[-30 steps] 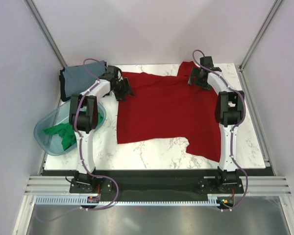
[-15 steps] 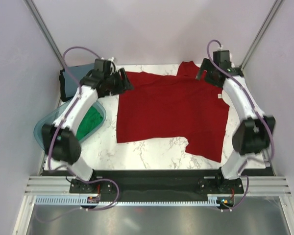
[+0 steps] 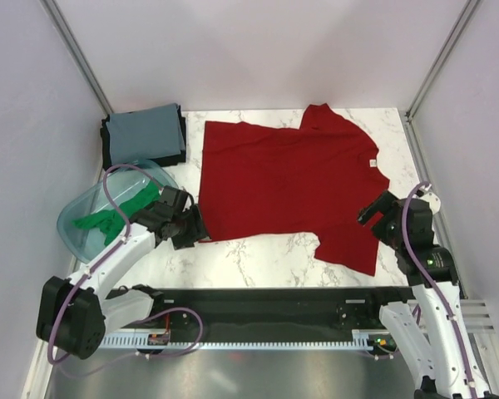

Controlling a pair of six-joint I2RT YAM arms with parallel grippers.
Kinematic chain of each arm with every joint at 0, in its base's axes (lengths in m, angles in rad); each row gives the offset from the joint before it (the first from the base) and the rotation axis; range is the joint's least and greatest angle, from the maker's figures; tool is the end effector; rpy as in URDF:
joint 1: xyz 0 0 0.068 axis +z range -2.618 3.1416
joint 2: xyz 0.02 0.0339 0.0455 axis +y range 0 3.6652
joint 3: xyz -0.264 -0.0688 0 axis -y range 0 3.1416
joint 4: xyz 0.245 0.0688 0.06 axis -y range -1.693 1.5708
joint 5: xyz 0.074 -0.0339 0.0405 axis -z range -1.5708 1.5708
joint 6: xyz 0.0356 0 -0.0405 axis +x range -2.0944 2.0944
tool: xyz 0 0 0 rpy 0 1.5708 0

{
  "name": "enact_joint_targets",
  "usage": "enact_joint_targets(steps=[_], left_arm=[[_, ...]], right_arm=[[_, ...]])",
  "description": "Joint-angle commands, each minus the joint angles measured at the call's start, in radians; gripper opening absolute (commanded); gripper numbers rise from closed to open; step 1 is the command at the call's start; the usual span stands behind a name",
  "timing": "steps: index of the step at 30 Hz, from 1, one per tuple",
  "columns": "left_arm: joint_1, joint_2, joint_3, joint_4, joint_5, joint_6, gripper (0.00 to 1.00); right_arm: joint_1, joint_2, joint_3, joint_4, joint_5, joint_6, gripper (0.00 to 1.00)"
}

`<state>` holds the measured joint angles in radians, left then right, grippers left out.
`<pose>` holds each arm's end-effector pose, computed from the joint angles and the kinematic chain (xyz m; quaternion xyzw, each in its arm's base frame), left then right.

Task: Fold and stack the t-shirts

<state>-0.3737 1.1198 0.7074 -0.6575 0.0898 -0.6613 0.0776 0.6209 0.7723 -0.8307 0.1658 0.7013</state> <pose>0.1906 -0.0782 0.2119 -0.1277 0.9594 -0.1603 0.1937 0.1234 0.0037 0.2948 0.3099 0.8449 0.0940 0.4258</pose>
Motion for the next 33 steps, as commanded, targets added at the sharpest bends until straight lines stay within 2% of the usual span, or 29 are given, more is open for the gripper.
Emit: enact_joint_targets(steps=[1,6,9,14,18,24,27,30,33], left_arm=[[-0.004,-0.032,-0.026,0.064,-0.084,-0.104,0.64],[-0.005,0.041,-0.052,0.117,-0.117,-0.136,0.64],[-0.005,0.104,-0.060,0.159,-0.117,-0.147,0.64],[-0.011,0.164,-0.095,0.228,-0.131,-0.172,0.57],[-0.011,0.205,-0.097,0.259,-0.131,-0.179,0.55],[-0.005,0.250,-0.083,0.282,-0.139,-0.185,0.47],[0.002,0.256,-0.095,0.309,-0.125,-0.185,0.39],[0.027,0.279,-0.101,0.335,-0.101,-0.178,0.29],[0.067,0.298,-0.118,0.381,-0.044,-0.173,0.10]], right_arm=[[0.001,-0.051,-0.054,-0.044,-0.087,0.073,0.96],[0.002,-0.095,-0.157,-0.061,-0.100,0.089,0.96],[0.002,-0.089,-0.153,-0.059,-0.089,0.086,0.96],[0.002,-0.072,-0.156,-0.056,-0.040,0.092,0.97],[0.004,-0.012,-0.154,-0.039,-0.017,0.116,0.98],[-0.001,0.121,-0.145,0.002,0.072,0.153,0.98],[-0.022,0.189,-0.122,0.005,0.132,0.171,0.98],[-0.061,0.256,-0.125,0.024,0.114,0.194,0.98],[-0.109,0.342,-0.159,0.051,0.077,0.198,0.98]])
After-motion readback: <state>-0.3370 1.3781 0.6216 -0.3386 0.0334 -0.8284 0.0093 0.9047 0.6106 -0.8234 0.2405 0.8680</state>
